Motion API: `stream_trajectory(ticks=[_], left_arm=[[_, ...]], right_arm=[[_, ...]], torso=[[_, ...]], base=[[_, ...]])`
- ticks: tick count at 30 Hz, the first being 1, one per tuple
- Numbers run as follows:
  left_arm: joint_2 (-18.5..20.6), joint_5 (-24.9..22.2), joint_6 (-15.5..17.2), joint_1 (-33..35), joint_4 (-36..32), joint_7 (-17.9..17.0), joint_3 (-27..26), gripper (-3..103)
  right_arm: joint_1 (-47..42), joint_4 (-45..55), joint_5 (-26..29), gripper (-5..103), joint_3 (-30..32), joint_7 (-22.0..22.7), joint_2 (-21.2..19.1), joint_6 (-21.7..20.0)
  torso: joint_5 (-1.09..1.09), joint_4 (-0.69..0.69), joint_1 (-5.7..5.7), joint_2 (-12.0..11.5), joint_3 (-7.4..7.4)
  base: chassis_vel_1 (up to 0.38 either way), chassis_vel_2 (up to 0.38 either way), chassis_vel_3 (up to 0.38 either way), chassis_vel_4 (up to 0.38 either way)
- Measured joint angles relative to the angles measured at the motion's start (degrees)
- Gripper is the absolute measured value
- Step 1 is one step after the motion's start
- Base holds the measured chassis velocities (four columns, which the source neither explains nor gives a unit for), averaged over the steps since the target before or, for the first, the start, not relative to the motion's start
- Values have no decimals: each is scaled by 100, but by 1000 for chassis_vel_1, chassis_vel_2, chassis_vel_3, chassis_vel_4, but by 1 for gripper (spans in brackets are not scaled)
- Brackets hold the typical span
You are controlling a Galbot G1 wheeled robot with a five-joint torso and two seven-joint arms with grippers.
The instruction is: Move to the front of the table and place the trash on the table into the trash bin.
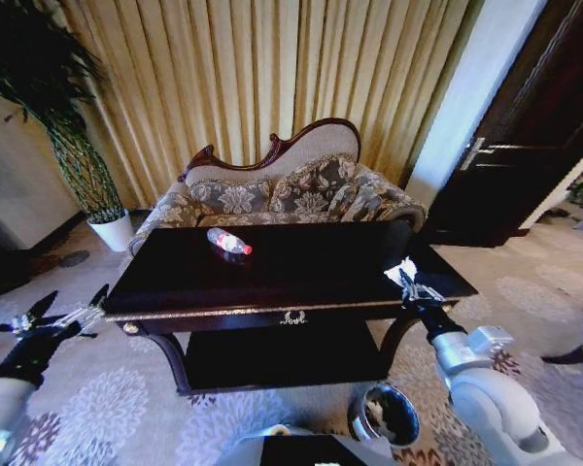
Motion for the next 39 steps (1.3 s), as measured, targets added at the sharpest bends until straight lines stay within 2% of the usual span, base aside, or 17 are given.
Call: stream_trajectory(ticks=[9, 15, 18, 21, 23, 26, 28, 31, 36, 37, 38, 39], left_arm=[[-131, 17, -4, -15, -62, 10, 13, 100], [-212, 18, -36, -2, -96, 34, -11, 100], [-234, 18, -55, -3, -101, 57, -22, 100], [-259, 13, -111, -9, -102, 113, -57, 100], [-269, 12, -119, -11, -102, 118, -60, 100], [-339, 8, -147, -19, -146, 135, -63, 100], [-348, 8, -149, -19, -156, 136, -64, 100], [-397, -5, -169, 7, -232, 137, -95, 100], [-416, -9, -187, 10, -252, 138, -113, 100], [-420, -9, -188, 6, -255, 137, -109, 100], [-424, -9, -188, -3, -265, 138, -95, 100], [-424, -9, -188, -3, -265, 138, -95, 100]], right_arm=[[174, -448, -150, 0, -320, 1, 11, -8], [242, -1095, -196, 0, -657, 3, 53, -357], [222, -1538, -435, 0, -809, 3, 9, -423], [195, -2362, -846, 0, -1024, -73, -80, -404], [218, -2588, -922, 0, -1086, -86, -78, -383], [638, -3969, -1453, 0, -1418, -158, 121, -161], [705, -4148, -1512, 0, -1444, -164, 151, -124], [1265, -5612, -1895, 0, -1581, -255, 392, 134], [1635, -6408, -2165, 0, -1600, -306, 589, 260], [1698, -6520, -2229, -3, -1593, -306, 628, 270], [1800, -6697, -2307, 2, -1575, -307, 696, 285], [1800, -6697, -2307, 2, -1575, -307, 696, 285]], torso=[[-1, -1, -2, 2, -1], [1, 0, 6, -4, 3], [2, -1, 6, -4, 3], [-1, 0, 4, -2, 1], [0, 0, 3, -1, 1], [0, -1, 2, -1, 1], [1, 0, 2, -1, 1], [3, 0, 3, -2, 1], [0, 0, 2, -1, 1], [0, 0, 2, -1, 1], [0, 0, 2, -1, 1], [0, 0, 2, -1, 1]], base=[[117, -121, -117, 107], [0, 0, 0, 0], [0, 0, 0, 0], [0, 0, 0, 0], [0, 0, 0, 0], [0, 0, 0, 0], [0, 0, 0, 0], [0, 0, 0, 0], [0, 0, 0, 0], [0, 0, 0, 0], [0, 0, 0, 0], [0, 0, 0, 0]])
